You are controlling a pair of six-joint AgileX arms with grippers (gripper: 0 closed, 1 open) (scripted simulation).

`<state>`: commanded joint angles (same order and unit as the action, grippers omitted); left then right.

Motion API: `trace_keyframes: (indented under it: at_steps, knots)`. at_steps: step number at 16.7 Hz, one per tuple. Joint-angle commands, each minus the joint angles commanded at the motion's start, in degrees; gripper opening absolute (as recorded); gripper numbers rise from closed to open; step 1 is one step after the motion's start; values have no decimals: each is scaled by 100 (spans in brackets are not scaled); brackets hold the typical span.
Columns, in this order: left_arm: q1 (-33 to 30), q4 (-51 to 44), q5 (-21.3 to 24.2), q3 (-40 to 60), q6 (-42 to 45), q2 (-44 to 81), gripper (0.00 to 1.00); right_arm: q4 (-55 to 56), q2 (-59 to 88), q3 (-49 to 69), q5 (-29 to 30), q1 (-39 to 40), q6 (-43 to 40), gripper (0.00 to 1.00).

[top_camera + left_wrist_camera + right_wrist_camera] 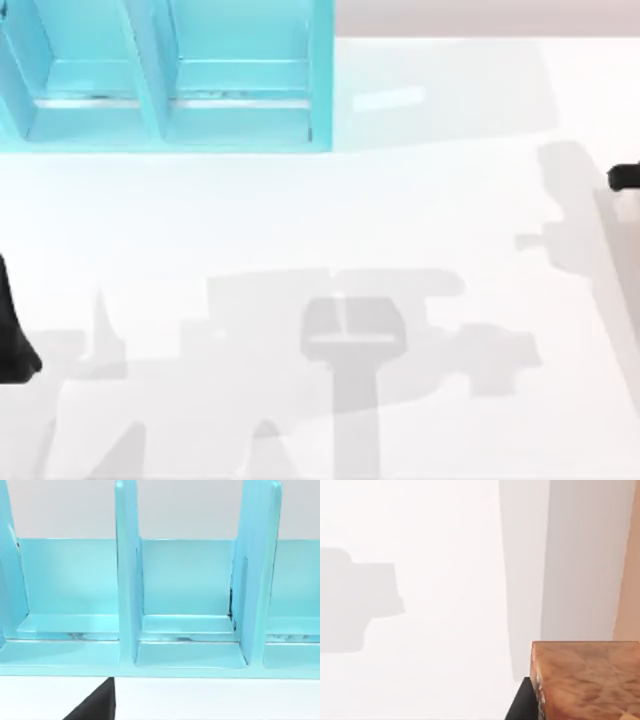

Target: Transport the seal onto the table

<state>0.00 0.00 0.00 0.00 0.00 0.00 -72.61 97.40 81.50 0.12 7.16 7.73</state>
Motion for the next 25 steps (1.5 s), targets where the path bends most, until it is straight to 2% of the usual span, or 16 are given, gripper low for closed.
trace_keyframes:
  at_steps: [7,12,21,25]
  knots:
    - [0,0,0,0,0,0,100,1226,1606,238,-1,1190,1270,0]
    - [0,0,0,0,0,0,100,1254,1626,210,-7,1192,1298,0]
    - [0,0,0,0,0,0,100,2126,1957,-292,5,1223,1308,0]
    - [0,0,0,0,0,0,100,2173,1982,-332,10,1224,1310,0]
